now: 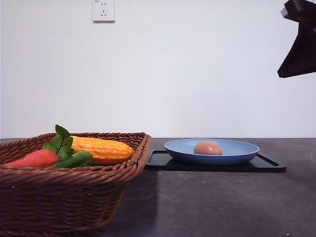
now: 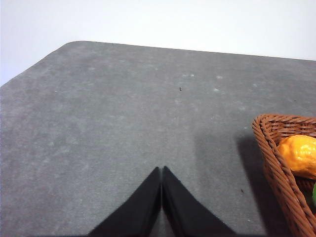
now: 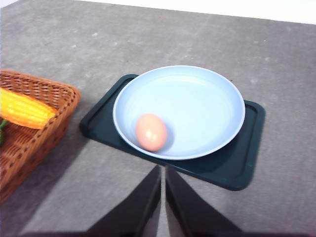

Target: Transfer egg from basket to plate and serve

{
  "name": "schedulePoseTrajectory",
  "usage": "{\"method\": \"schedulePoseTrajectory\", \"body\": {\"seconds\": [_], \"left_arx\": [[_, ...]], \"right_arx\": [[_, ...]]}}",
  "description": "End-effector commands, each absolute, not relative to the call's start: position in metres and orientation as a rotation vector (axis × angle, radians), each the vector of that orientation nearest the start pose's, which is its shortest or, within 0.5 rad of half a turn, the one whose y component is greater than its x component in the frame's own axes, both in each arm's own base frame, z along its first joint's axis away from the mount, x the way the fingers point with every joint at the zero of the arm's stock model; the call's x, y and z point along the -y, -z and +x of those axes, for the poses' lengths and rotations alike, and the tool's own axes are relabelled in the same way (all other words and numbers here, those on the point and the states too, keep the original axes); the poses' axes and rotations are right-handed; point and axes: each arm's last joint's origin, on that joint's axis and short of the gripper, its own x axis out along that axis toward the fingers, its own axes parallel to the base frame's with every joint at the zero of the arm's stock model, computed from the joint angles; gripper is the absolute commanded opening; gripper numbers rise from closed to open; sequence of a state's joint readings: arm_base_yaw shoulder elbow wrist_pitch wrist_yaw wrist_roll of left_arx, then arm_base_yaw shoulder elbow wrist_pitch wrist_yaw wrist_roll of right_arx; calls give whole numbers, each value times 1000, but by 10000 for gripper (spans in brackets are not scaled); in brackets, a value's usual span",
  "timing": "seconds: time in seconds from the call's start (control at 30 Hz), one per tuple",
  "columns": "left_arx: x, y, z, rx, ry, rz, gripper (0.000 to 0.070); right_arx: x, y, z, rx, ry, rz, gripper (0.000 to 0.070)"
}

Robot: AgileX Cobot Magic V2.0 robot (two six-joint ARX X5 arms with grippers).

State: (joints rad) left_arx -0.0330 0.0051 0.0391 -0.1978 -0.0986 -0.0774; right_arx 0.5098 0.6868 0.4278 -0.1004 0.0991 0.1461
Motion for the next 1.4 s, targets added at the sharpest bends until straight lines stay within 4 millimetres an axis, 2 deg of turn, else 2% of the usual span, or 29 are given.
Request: {"method": "schedulePoseTrajectory", "body": {"seconds": [0.0,0.1,0.23,0.33,0.43,0.57,0.73,0.87,1.17,1.37], "left_arx": [[0,-149,95,-193,-71,-58,0],[0,-149,95,-193,-71,-58,0],[0,-149,95,-193,-71,-58,0],[0,-149,95,-193,-71,-58,0],[0,-149,95,-193,-72,-58,0],[0,-149,95,-193,-72,-58,0],[0,-149,95,-193,-72,-58,0],[0,-149,95,-192,-72,-58,0],[0,-149,95,-193,-72,-58,0],[0,-149,95,-192,-71,-58,0]], "right_arx": [[-75,-237,141,-348,-362,32,0],[-71,-240,136,-332,-342,20,0],[-56,-249,123,-236,-293,-90,0],[-45,-248,114,-175,-302,-122,0],[-32,-238,105,-131,-303,-116,0],[-20,-214,99,-113,-278,-92,0],[-12,-184,96,-124,-271,-76,0],[-8,-167,95,-130,-233,-73,0],[-6,-152,95,-148,-214,-69,0],[-6,-152,95,-141,-213,-70,0]]}}
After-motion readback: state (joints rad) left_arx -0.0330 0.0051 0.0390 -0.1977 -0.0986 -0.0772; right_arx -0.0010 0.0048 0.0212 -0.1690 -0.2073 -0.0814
